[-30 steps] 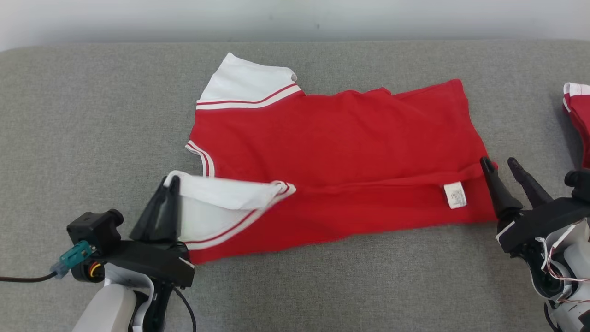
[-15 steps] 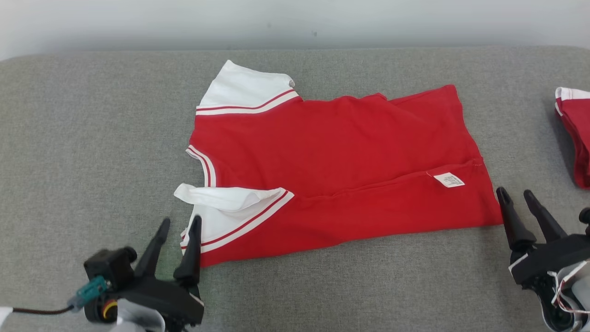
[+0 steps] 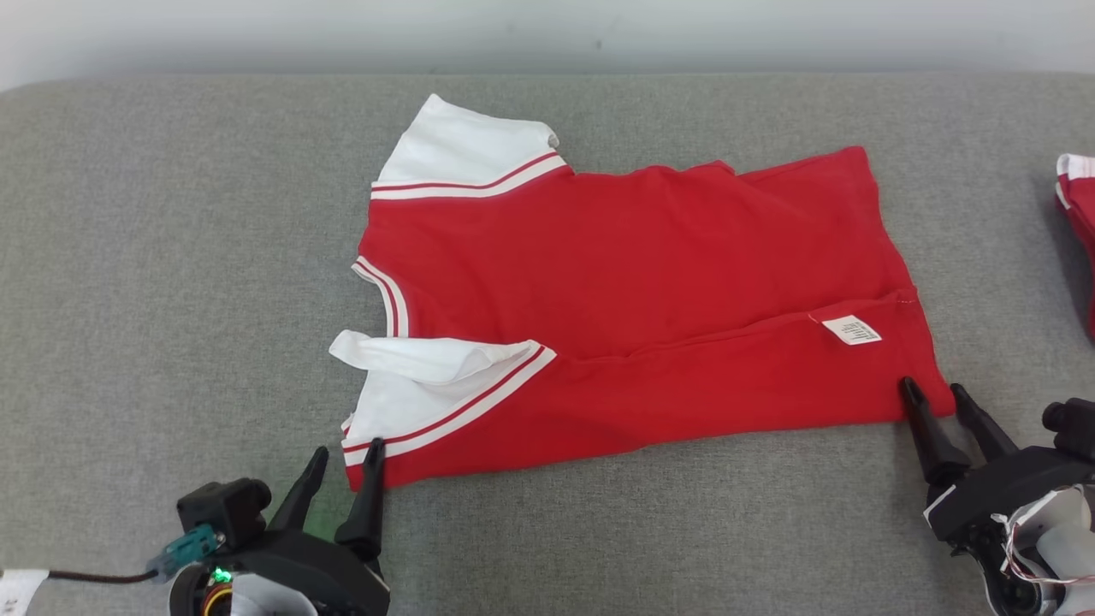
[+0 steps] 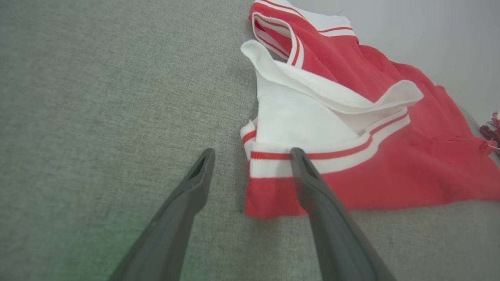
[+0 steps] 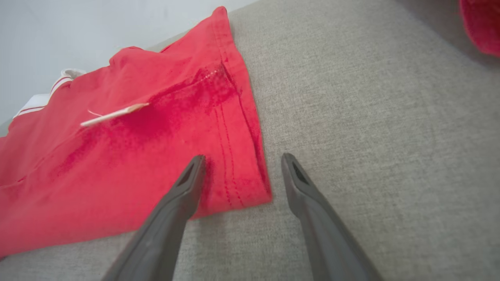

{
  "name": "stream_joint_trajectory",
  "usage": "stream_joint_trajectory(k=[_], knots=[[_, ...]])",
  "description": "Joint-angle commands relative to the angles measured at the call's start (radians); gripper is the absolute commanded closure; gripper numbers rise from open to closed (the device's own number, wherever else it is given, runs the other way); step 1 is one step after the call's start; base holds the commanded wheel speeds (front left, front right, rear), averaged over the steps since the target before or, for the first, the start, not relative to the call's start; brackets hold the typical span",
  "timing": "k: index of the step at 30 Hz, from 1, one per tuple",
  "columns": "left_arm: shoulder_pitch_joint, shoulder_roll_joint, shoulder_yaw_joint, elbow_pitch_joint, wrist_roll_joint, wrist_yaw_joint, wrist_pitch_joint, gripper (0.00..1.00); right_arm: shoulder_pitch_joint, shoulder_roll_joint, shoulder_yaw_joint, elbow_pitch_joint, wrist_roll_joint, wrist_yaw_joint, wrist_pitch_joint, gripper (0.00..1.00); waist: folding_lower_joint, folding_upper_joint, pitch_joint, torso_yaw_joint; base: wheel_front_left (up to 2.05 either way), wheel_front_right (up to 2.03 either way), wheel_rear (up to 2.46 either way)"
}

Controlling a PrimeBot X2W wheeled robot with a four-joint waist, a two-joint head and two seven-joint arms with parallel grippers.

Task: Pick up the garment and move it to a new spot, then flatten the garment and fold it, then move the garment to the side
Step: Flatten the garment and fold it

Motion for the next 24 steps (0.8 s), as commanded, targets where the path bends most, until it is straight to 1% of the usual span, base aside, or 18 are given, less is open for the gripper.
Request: stream_joint_trajectory(k=[1, 3, 4, 5, 6, 7, 8, 9, 14, 24], knots=[[-0.014, -0.007, -0.004, 0.004, -0.007, -0.002, 0.007, 0.0, -0.011, 0.004, 0.009, 0.015, 0.008, -0.003, 0.005, 0.0, 0.0, -0.0001, 0.006, 0.005, 0.0, 0.0, 0.0], [-0.022, -0.011, -0.012, 0.007, -0.011, -0.01, 0.016, 0.0, -0.019, 0.011, 0.027, 0.032, 0.019, -0.003, 0.012, 0.02, 0.0, -0.0001, 0.009, 0.006, 0.0, 0.0, 0.0], [-0.025, -0.013, -0.015, 0.008, -0.015, -0.016, 0.02, 0.0, -0.019, 0.014, 0.036, 0.038, 0.024, -0.003, 0.012, 0.25, 0.0, -0.0001, 0.01, 0.007, 0.0, 0.0, 0.0], [-0.026, -0.013, -0.02, 0.007, -0.016, -0.019, 0.024, 0.0, -0.02, 0.015, 0.045, 0.042, 0.028, -0.003, 0.012, 0.52, 0.0, -0.0001, 0.011, 0.007, 0.0, 0.0, 0.0], [-0.025, -0.013, -0.026, 0.005, -0.016, -0.026, 0.025, 0.0, -0.019, 0.015, 0.055, 0.042, 0.032, -0.003, 0.013, 0.65, 0.0, -0.0001, 0.011, 0.006, 0.0, 0.0, 0.0], [-0.023, -0.014, -0.029, 0.001, -0.016, -0.026, 0.026, 0.44, -0.018, 0.014, 0.063, 0.042, 0.037, -0.003, 0.012, 0.9, 0.0, -0.0001, 0.01, 0.005, 0.0, 0.0, 0.0], [-0.018, -0.013, -0.031, -0.003, -0.016, -0.029, 0.025, 0.65, -0.016, 0.011, 0.069, 0.04, 0.042, -0.002, 0.01, 1.0, 0.0, -0.0001, 0.008, 0.003, 0.0, 0.0, 0.0], [-0.011, -0.011, -0.035, -0.01, -0.014, -0.033, 0.023, 1.0, -0.013, 0.007, 0.075, 0.038, 0.046, -0.003, 0.008, 1.0, 0.0, -0.0001, 0.007, 0.002, 0.0, 0.0, 0.0], [0.033, 0.005, -0.046, -0.052, -0.002, -0.025, 0.023, 1.0, 0.005, -0.02, 0.087, 0.019, 0.067, -0.003, -0.006, 1.0, 0.0, -0.0001, -0.006, -0.01, 0.0, 0.0, 0.0], [0.118, 0.069, -0.041, -0.154, -0.012, -0.01, 0.058, 1.0, 0.089, -0.075, 0.046, -0.038, 0.126, -0.003, -0.019, 1.0, 0.0, -0.0001, -0.031, -0.028, 0.0, 0.0, 0.0]])
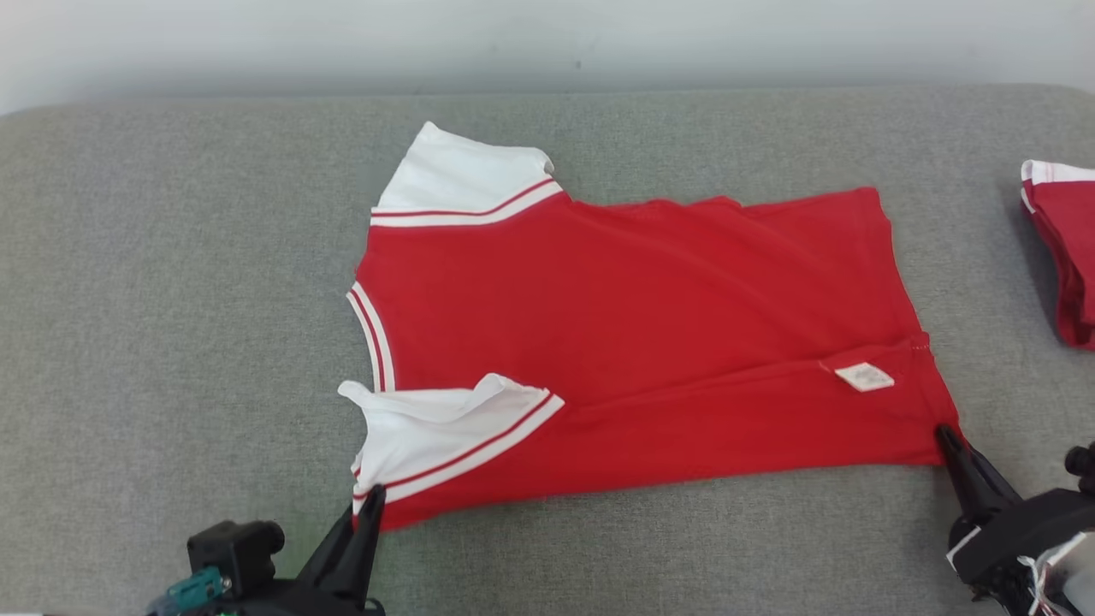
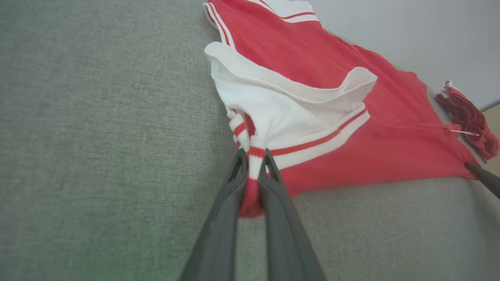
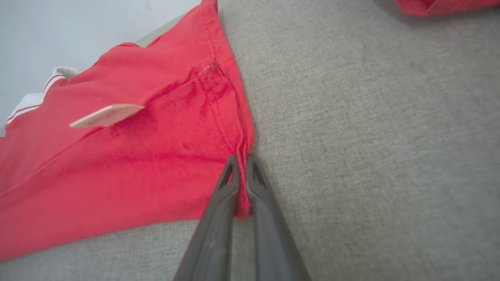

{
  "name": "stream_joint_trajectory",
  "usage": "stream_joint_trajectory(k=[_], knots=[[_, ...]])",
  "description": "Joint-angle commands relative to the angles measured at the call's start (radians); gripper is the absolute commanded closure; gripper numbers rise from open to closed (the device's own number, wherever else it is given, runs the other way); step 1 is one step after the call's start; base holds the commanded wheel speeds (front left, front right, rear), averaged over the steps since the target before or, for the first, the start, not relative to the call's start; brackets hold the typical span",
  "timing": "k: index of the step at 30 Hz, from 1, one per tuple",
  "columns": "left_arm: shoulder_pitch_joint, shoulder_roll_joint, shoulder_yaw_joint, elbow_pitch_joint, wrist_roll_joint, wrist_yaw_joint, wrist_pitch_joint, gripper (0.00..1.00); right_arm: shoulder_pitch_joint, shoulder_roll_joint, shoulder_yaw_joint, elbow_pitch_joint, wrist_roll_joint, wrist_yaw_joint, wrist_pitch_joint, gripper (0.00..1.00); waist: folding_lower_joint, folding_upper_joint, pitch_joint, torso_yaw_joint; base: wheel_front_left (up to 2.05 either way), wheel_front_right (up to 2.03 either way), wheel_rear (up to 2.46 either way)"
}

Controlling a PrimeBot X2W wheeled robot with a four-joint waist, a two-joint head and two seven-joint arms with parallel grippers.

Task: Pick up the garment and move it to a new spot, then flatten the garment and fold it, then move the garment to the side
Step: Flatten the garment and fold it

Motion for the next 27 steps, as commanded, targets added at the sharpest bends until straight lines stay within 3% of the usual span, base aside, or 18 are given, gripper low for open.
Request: stream_joint_trajectory(k=[1, 12, 27], knots=[[0.026, 0.014, 0.001, -0.017, -0.009, 0.005, 0.009, 1.0, 0.024, -0.017, -0.011, -0.014, 0.014, -0.003, -0.005, 1.0, 0.0, -0.0001, -0.005, -0.005, 0.0, 0.0, 0.0], [0.151, 0.064, -0.016, -0.124, -0.03, 0.024, 0.056, 1.0, 0.2, -0.076, -0.079, -0.117, 0.039, -0.003, -0.005, 1.0, 0.0, -0.0001, -0.02, -0.02, 0.0, 0.0, 0.0], [0.235, 0.073, -0.049, -0.102, -0.034, 0.05, 0.092, 1.0, 0.34, -0.031, -0.11, -0.113, -0.039, -0.003, -0.003, 1.0, 0.0, -0.0001, -0.046, -0.028, 0.0, 0.0, 0.0]])
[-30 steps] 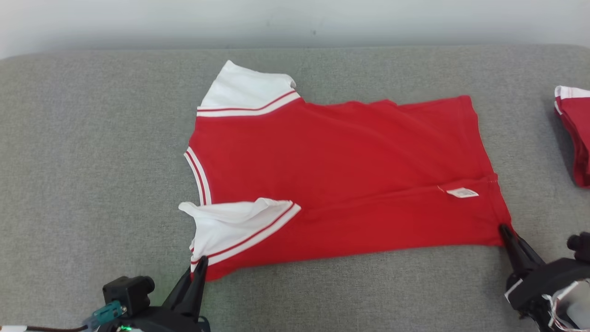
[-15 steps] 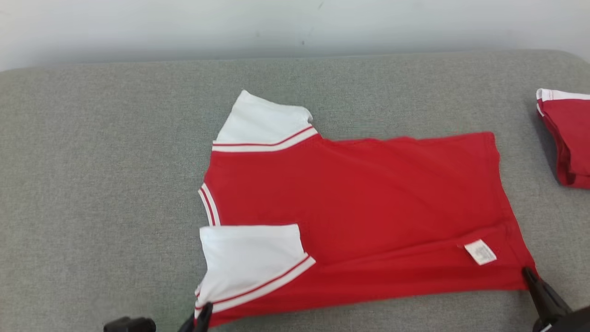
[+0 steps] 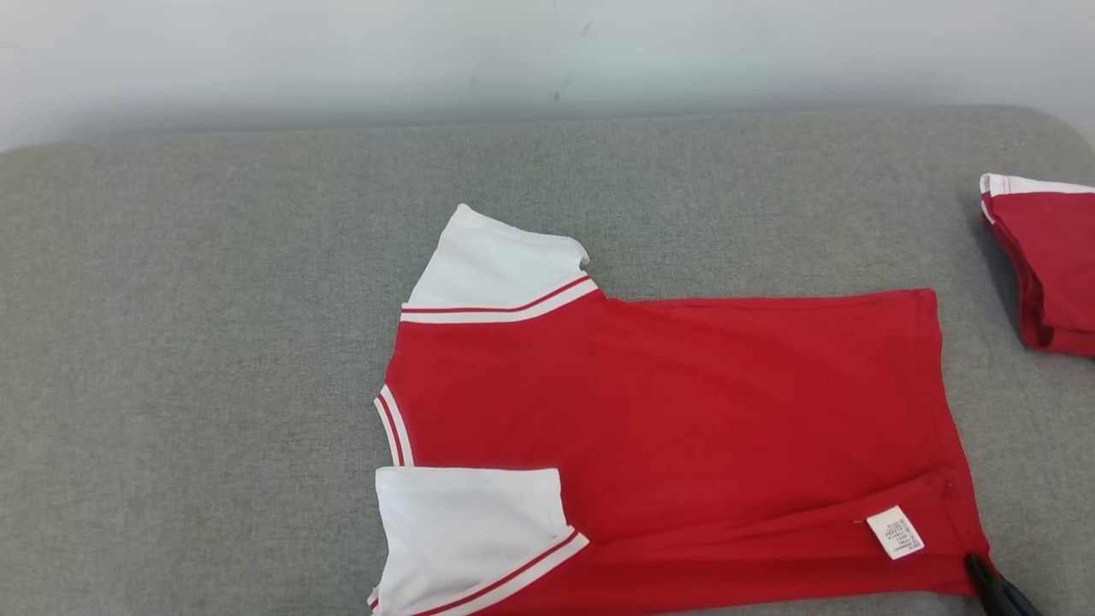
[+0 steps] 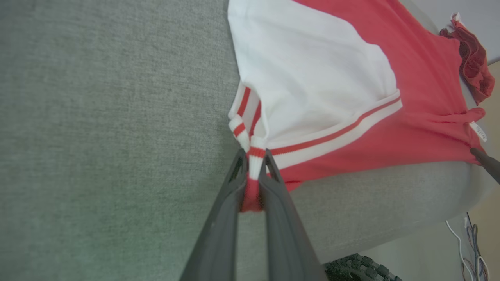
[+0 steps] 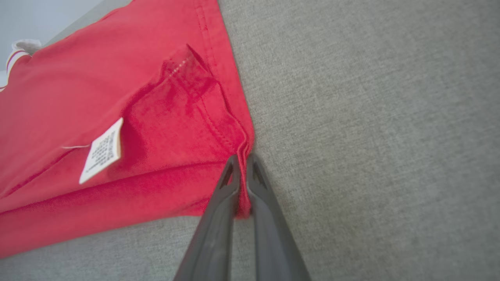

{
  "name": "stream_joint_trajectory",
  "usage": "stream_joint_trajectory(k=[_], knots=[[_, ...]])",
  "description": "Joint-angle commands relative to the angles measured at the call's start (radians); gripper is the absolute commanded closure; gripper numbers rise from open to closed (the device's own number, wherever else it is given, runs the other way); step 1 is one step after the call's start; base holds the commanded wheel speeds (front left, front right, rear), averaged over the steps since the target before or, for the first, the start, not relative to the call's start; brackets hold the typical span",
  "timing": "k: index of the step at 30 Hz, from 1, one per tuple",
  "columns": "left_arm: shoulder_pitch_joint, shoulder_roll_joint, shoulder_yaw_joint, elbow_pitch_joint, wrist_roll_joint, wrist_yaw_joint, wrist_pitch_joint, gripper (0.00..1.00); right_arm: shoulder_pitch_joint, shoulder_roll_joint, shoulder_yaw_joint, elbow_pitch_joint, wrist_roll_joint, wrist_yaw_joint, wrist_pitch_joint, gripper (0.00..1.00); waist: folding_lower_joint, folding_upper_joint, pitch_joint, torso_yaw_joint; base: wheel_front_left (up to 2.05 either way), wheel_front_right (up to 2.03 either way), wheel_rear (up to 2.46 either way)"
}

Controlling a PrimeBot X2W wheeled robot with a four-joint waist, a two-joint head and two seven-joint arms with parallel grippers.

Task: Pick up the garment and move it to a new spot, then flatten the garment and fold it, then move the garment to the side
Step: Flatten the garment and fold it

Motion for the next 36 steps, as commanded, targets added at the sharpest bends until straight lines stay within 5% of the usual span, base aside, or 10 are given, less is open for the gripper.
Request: stream_joint_trajectory(k=[1, 5, 6, 7, 8, 9, 10, 22, 28, 36], knots=[[0.017, 0.013, 0.003, 0.008, 0.016, 0.013, -0.005, 1.0, 0.021, 0.006, -0.004, 0.017, -0.014, -0.003, 0.001, 1.0, 0.0001, 0.0, -0.008, -0.001, 0.0, 0.0, 0.0], [0.015, 0.009, 0.001, 0.01, 0.023, 0.02, -0.015, 1.0, 0.028, 0.008, -0.019, 0.03, -0.036, -0.003, 0.001, 1.0, 0.0001, 0.0, -0.019, -0.002, 0.0, 0.0, 0.0], [0.016, 0.007, -0.001, 0.011, 0.021, 0.02, -0.014, 1.0, 0.03, 0.01, -0.022, 0.03, -0.041, -0.003, 0.001, 0.68, 0.0001, 0.0, -0.022, -0.002, 0.0, 0.0, 0.0], [0.016, 0.006, -0.002, 0.01, 0.02, 0.02, -0.013, 0.84, 0.033, 0.012, -0.03, 0.028, -0.045, -0.003, 0.001, 0.1, 0.0001, 0.0, -0.024, -0.002, 0.0, 0.0, 0.0], [0.017, 0.005, -0.002, 0.009, 0.021, 0.024, -0.013, 0.33, 0.034, 0.012, -0.042, 0.026, -0.052, -0.003, 0.001, 0.0, 0.0001, 0.0, -0.026, -0.003, 0.0, 0.0, 0.0], [0.018, 0.005, 0.0, 0.006, 0.023, 0.028, -0.015, 0.04, 0.037, 0.014, -0.058, 0.021, -0.061, -0.003, 0.001, 0.0, 0.0001, 0.0, -0.029, -0.003, 0.0, 0.0, 0.0], [0.02, 0.005, 0.002, 0.002, 0.023, 0.033, -0.019, 0.0, 0.042, 0.017, -0.074, 0.012, -0.068, -0.003, 0.001, 0.0, 0.0001, 0.0, -0.032, -0.004, 0.0, 0.0, 0.0], [-0.068, 0.059, 0.112, -0.16, 0.012, 0.081, -0.028, 0.0, 0.049, 0.121, -0.326, -0.205, -0.369, -0.003, 0.001, 0.0, 0.0001, 0.0, -0.019, -0.032, 0.0, 0.0, 0.0], [-0.331, 0.105, 0.131, -0.171, 0.015, 0.045, 0.08, 0.0, 0.003, 0.161, -0.311, -0.274, -0.443, -0.003, 0.001, 0.0, 0.0001, 0.0, 0.032, -0.053, 0.0, 0.0, 0.0], [-0.761, 0.14, 0.088, 0.041, -0.081, -0.051, 0.394, 0.0, -0.1, 0.154, -0.241, -0.281, -0.465, -0.003, 0.001, 0.0, 0.0001, 0.0, 0.124, -0.108, 0.0, 0.0, 0.0]])
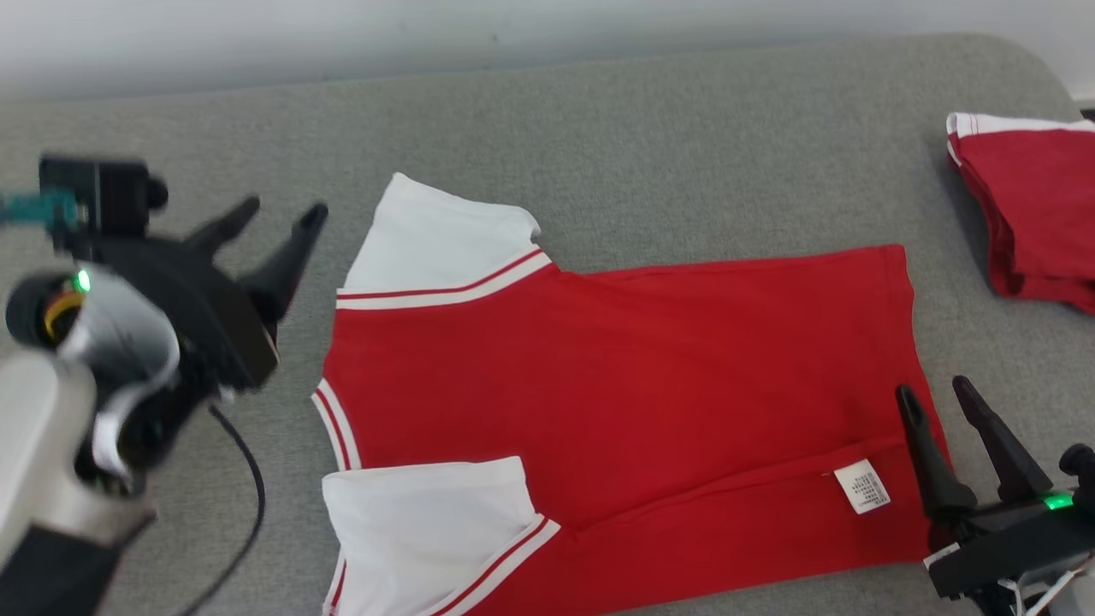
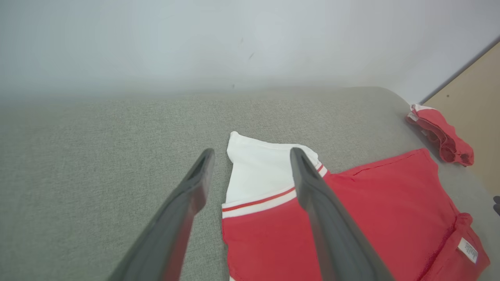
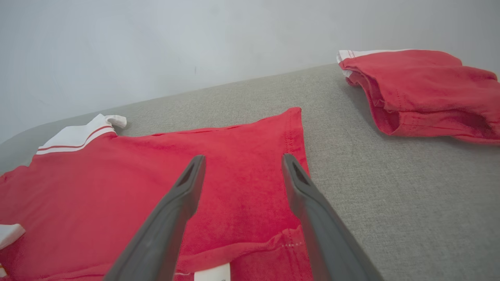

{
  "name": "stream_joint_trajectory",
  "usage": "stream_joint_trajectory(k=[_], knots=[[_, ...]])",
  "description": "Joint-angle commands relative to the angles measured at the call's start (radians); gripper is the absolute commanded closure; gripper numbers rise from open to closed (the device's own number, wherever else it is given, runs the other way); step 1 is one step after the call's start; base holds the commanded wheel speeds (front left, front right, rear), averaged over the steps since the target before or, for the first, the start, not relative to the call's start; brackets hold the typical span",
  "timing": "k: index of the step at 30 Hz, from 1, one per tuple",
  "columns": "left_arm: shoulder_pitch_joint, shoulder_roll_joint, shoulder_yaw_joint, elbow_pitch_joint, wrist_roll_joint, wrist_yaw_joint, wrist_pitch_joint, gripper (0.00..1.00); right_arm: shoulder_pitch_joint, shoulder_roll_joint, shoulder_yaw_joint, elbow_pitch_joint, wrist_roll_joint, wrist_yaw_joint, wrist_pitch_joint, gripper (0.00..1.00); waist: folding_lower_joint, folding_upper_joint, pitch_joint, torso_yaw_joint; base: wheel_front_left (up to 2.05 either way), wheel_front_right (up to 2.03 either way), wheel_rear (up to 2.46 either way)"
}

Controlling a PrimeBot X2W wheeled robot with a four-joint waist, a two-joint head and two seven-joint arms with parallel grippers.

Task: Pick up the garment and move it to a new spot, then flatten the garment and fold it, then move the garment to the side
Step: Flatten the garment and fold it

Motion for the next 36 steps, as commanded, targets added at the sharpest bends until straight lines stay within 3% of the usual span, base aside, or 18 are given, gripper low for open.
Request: stream_joint_trajectory(k=[1, 7, 14, 24, 34, 35, 36], knots=[[-0.053, 0.001, -0.007, 0.032, -0.009, -0.004, 0.034, 0.0, -0.016, 0.0, 0.007, -0.004, -0.008, -0.003, 0.0, 0.0, -0.0002, -0.0001, 0.053, -0.04, 0.0, 0.0, 0.0], [-0.303, 0.012, -0.07, 0.247, 0.011, -0.043, 0.218, 0.0, -0.077, 0.02, 0.042, -0.006, -0.018, -0.003, 0.0, 0.0, -0.0002, -0.0001, 0.134, -0.107, 0.0, 0.0, 0.0], [-0.45, 0.031, -0.131, 0.409, 0.04, -0.082, 0.358, 0.0, -0.109, 0.059, 0.057, -0.001, -0.035, -0.003, 0.0, 0.0, -0.0002, -0.0001, 0.191, -0.176, 0.0, 0.0, 0.0], [-0.524, 0.035, -0.192, 0.528, 0.086, -0.108, 0.39, 0.0, -0.125, 0.09, 0.064, 0.0, -0.03, -0.003, 0.0, 0.0, -0.0002, -0.0001, 0.226, -0.224, 0.0, 0.0, 0.0], [-0.542, 0.038, -0.235, 0.571, 0.109, -0.124, 0.398, 0.0, -0.127, 0.093, 0.055, 0.003, -0.027, -0.003, 0.0, 0.0, -0.0002, -0.0001, 0.226, -0.225, 0.0, 0.0, 0.0], [-0.544, 0.038, -0.238, 0.573, 0.111, -0.125, 0.394, 0.02, -0.129, 0.092, 0.059, 0.002, -0.027, -0.003, 0.0, 0.0, -0.0002, -0.0001, 0.227, -0.224, 0.0, 0.0, 0.0], [-0.546, 0.037, -0.241, 0.576, 0.11, -0.125, 0.392, 0.48, -0.133, 0.091, 0.061, 0.003, -0.027, -0.003, 0.0, 0.0, -0.0002, -0.0001, 0.227, -0.222, 0.0, 0.0, 0.0]])
